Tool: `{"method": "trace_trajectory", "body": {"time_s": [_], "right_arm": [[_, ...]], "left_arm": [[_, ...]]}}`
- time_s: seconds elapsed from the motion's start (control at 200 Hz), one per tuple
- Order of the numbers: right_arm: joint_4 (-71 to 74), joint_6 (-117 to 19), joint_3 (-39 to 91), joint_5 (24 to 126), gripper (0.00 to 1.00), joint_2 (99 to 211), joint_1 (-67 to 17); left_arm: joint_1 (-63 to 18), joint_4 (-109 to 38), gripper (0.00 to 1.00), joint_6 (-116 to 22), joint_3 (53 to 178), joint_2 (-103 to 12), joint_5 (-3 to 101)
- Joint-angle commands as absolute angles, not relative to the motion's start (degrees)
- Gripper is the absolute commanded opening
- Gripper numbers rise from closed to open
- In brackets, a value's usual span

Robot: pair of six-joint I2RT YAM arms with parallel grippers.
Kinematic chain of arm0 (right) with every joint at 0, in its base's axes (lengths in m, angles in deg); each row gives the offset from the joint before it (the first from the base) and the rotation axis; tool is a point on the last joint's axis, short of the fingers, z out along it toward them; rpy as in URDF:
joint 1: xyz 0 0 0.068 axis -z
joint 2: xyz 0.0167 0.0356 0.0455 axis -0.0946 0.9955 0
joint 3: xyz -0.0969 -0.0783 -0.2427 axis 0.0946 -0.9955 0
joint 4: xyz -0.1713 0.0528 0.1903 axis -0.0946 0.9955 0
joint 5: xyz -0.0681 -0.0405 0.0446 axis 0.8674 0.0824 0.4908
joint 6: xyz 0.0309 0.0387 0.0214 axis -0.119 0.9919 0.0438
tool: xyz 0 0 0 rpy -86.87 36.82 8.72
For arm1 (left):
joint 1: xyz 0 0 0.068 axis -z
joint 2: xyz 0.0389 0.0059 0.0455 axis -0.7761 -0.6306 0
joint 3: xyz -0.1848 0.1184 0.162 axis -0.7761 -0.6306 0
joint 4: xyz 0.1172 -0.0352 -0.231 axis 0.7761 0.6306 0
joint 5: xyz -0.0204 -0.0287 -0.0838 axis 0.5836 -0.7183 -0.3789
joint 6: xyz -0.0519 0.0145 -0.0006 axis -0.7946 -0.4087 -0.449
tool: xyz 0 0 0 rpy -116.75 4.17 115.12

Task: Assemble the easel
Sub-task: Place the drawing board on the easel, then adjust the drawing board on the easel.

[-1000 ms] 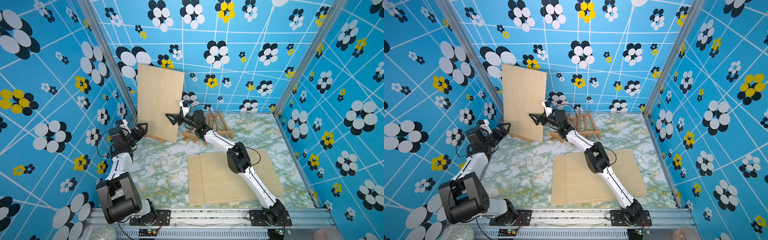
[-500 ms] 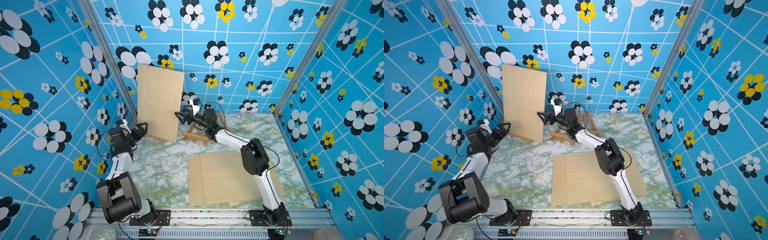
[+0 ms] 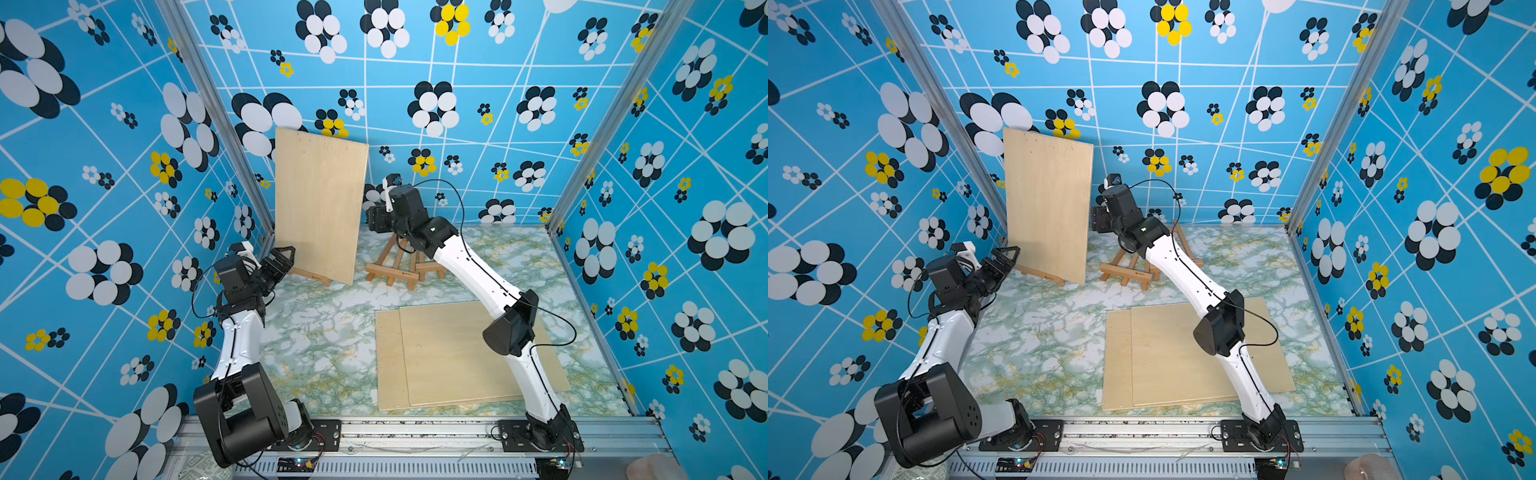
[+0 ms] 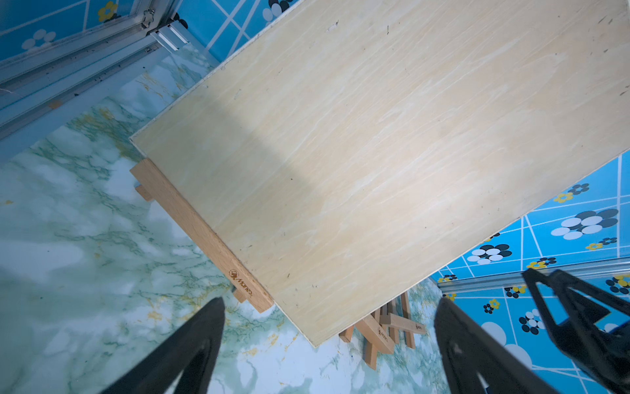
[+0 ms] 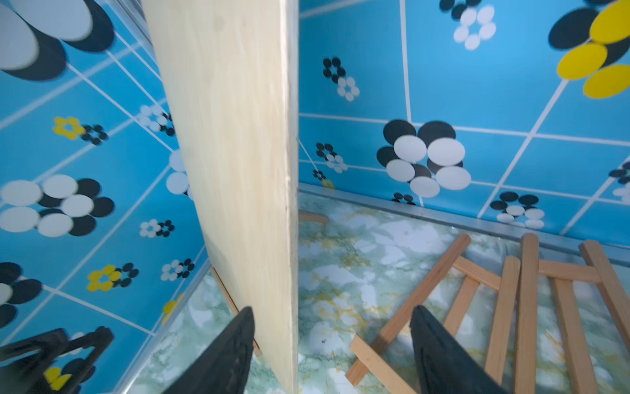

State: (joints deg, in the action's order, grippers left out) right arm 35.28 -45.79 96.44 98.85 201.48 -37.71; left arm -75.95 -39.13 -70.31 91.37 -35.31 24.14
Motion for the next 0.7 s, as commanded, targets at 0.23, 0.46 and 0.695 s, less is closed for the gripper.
{"method": "trace_trajectory", "body": {"time_s": [0.23,0.46,0.695], "right_arm": [[46.7,-41.7,100.7,108.6,0.76,209.1,-40.1],[43.6,-40.6,98.0,110.0,0.77,208.7,-40.3],[40.0,-40.0,107.2,105.5,0.76,215.3,-40.5]], "left_arm": [[-75.6,-29.3,0.99,-66.9,91.0,-28.4,22.2],[-75.7,-30.3,0.99,-67.1,91.0,-28.8,22.4],[-76.2,-30.1,0.99,-66.8,90.9,-28.6,22.1]]}}
